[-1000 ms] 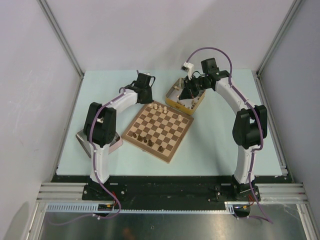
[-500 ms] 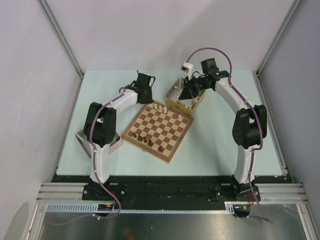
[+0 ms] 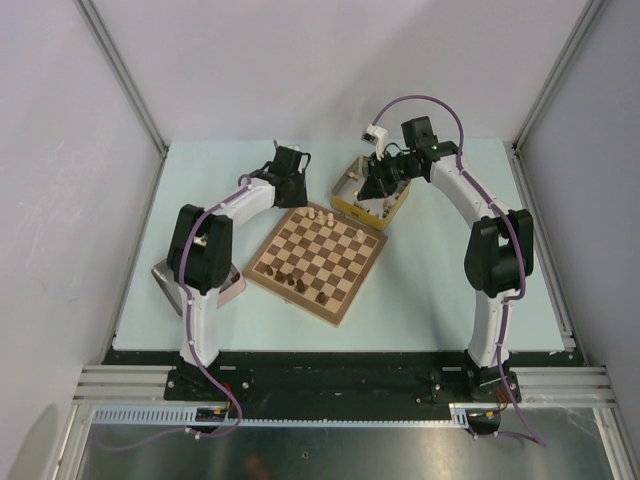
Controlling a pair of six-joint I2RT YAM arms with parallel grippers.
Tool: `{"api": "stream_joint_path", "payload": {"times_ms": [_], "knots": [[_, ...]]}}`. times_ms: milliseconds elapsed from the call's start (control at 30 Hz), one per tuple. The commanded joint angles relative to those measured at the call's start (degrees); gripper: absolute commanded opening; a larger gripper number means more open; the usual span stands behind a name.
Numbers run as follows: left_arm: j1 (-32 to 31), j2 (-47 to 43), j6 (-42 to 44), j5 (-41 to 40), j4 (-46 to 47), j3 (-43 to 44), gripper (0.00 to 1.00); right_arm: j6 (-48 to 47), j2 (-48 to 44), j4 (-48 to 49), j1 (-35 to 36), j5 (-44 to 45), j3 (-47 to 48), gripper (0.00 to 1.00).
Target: Set up the chess pieces on the board
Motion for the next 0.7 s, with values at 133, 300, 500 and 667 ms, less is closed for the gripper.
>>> {"api": "stream_joint_path", "payload": {"times_ms": [133,300,500,667], "knots": [[0.09,-6.25,-1.22,0.57,0.52,1.99,0.44,-0.28,-0.50,0.06,-0.12,-0.39,2.41,0.04],[0.53,-9.85,-1.49,0.66,0.44,1.38,0.54,-0.89,-0.67,-0.90,-0.21,-0.04,2.41,0.04],[0.88,-14.42,-0.79,1.63,0.52,-0.81,0.66,-3.17,-0.41,-3.18,-0.65,3.73,3.55,0.05],[1.05,-21.00,0.27,-0.56,0.61,-3.98,0.73,-5.89,3.01,-7.05,-1.35,8.83,8.29,0.05]]}}
